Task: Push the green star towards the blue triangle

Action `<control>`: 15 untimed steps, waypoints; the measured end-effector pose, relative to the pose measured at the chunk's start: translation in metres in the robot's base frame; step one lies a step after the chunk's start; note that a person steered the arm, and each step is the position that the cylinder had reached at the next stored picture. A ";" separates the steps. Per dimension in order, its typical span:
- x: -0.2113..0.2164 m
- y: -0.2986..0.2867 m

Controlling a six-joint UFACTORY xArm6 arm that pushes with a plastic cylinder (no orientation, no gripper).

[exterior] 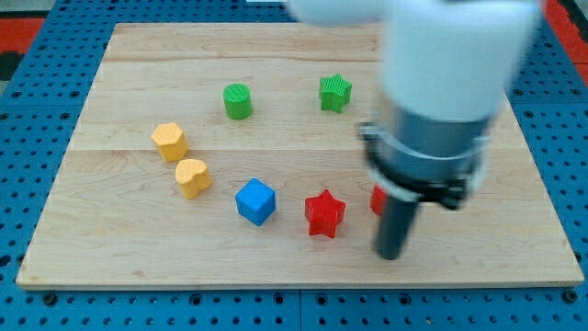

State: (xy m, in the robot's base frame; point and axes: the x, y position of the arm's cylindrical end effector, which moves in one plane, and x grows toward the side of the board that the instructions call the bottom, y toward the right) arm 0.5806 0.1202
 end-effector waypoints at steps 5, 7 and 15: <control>-0.097 0.015; -0.127 0.009; -0.267 -0.166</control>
State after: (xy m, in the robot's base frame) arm 0.3139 -0.0460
